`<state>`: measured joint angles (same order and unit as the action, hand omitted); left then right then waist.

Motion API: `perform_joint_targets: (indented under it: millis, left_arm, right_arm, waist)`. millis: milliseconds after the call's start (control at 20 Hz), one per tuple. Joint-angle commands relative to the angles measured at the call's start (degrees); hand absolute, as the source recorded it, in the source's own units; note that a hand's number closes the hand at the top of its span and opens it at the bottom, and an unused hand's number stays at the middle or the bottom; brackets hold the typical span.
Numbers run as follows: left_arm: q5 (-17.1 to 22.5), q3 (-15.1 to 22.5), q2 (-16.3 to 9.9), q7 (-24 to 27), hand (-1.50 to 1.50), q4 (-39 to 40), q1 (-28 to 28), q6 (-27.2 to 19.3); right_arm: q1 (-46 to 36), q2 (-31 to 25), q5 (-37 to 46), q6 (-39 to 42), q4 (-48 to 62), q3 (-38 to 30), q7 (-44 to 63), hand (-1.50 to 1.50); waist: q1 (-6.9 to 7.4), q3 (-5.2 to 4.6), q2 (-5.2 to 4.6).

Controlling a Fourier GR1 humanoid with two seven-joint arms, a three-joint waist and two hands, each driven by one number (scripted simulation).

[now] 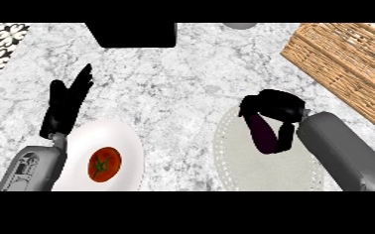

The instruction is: Pick the eggplant from the placemat and place it in the basket

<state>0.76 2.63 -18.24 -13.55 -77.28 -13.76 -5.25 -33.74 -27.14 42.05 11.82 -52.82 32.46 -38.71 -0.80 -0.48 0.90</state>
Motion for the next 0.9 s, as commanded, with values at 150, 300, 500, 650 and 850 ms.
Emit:
perform_joint_targets:
  millis: [150,300,500,650,850]
  left_arm:
    - [0.0,-1.0,-0.7,0.5,0.0,-1.3,2.9,0.0]
    - [-0.5,-0.9,0.2,2.3,0.0,-0.7,3.5,0.0]
    - [-0.3,-2.1,0.4,3.5,0.0,0.7,2.1,1.3]
    - [-1.3,-1.1,0.4,-0.7,0.0,-2.9,2.1,-0.2]
    - [-0.8,-1.4,1.2,-0.5,0.0,-2.0,1.5,-0.2]
  right_arm:
    - [9.9,-6.0,8.2,-8.2,-11.2,-0.3,18.5,1.5]
    - [16.0,-9.2,9.8,-9.3,-22.1,-0.9,21.7,1.5]
    - [23.1,-11.1,11.5,-12.1,-34.2,-2.9,23.6,1.5]
    - [26.0,-10.2,-2.1,-3.7,-39.0,-7.7,22.5,1.5]
    - [27.1,-11.7,-15.0,3.3,-49.8,-15.4,23.9,1.5]
  waist:
    - [-1.4,0.36,-0.01]
    - [-1.02,0.39,-0.35]
    - [-0.33,0.43,-0.65]
    - [-0.92,0.44,-0.46]
    - [-1.56,0.39,-0.38]
